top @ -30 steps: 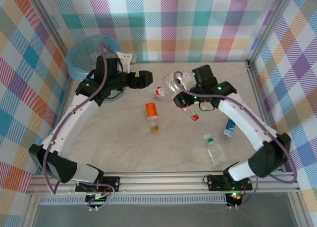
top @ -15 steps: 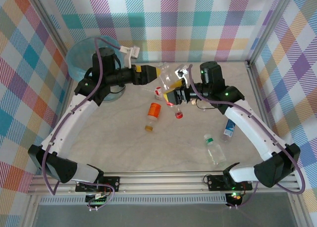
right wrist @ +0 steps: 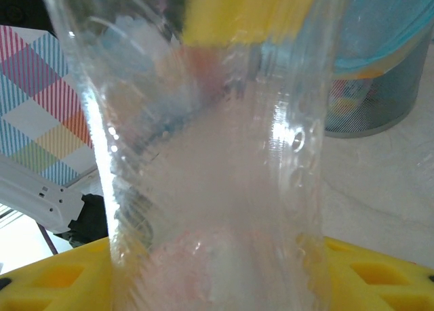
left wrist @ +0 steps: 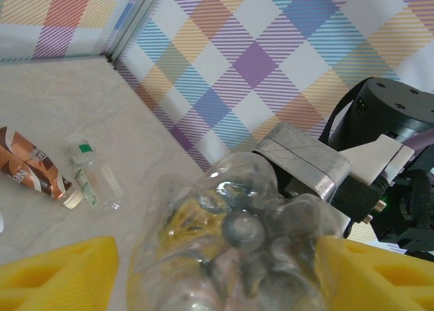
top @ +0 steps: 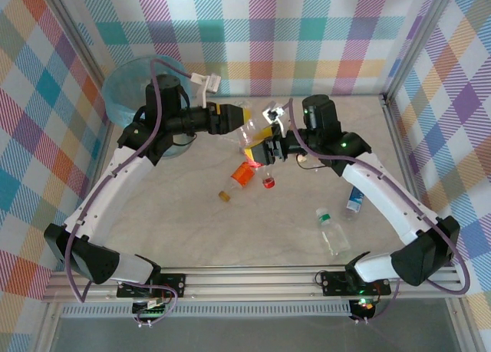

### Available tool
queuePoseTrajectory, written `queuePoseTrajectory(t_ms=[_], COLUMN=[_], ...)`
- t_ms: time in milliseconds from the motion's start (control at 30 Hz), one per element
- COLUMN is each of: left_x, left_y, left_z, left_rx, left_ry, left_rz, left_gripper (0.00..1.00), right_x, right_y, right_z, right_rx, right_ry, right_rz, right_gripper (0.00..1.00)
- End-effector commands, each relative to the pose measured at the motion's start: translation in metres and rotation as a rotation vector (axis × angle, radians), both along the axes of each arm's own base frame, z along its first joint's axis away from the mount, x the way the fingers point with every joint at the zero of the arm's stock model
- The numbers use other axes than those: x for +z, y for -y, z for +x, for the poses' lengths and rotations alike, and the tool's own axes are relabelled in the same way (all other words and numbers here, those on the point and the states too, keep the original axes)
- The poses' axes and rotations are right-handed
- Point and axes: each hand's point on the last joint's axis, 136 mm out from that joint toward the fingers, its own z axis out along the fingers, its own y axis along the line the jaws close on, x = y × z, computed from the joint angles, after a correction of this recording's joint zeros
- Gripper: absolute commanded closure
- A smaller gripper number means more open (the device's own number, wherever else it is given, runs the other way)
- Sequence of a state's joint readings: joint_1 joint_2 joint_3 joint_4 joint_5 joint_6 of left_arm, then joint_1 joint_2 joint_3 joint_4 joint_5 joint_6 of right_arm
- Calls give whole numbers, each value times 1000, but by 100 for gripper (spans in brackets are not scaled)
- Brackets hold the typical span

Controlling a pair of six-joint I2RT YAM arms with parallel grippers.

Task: Put the plastic bottles in the bin

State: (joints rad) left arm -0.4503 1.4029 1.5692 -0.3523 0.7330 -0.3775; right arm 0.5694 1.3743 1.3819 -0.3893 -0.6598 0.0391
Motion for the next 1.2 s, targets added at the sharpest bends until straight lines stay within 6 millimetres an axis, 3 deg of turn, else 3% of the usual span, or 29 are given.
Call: queuePoseTrajectory(t_ms=[0, 133, 300, 433, 500, 700, 900, 1067, 1167], left_x=[21, 31, 51, 71, 78, 112, 147, 153, 143], left_y=[-4, -13, -28, -48, -64, -137, -216, -293, -327], left_z=[-13, -13, -8, 3, 11, 49, 89, 129, 156], left_rx=[1, 52, 158, 298, 389, 719, 972, 1168, 1224], left_ry=[61, 103, 157, 199, 233, 366, 473, 473, 466], left_rz=[-17, -3, 4, 12, 46, 188, 254, 313, 364], left_gripper=[31, 35, 43, 44, 44, 47, 49, 50, 50], right_x=[28, 33, 42, 56, 62, 68, 63, 56, 53], right_y=[-6, -7, -7, -6, -4, 6, 5, 2, 0], right_z=[-6, -5, 1, 5, 8, 19, 21, 19, 20], right_rx=[46, 39, 4, -27, -49, -146, -138, -112, -102], right_ry=[57, 67, 82, 102, 121, 184, 184, 167, 163], right_rz=[57, 67, 76, 100, 105, 77, 57, 43, 39], right_gripper=[36, 32, 18, 0, 0, 0, 0, 0, 0])
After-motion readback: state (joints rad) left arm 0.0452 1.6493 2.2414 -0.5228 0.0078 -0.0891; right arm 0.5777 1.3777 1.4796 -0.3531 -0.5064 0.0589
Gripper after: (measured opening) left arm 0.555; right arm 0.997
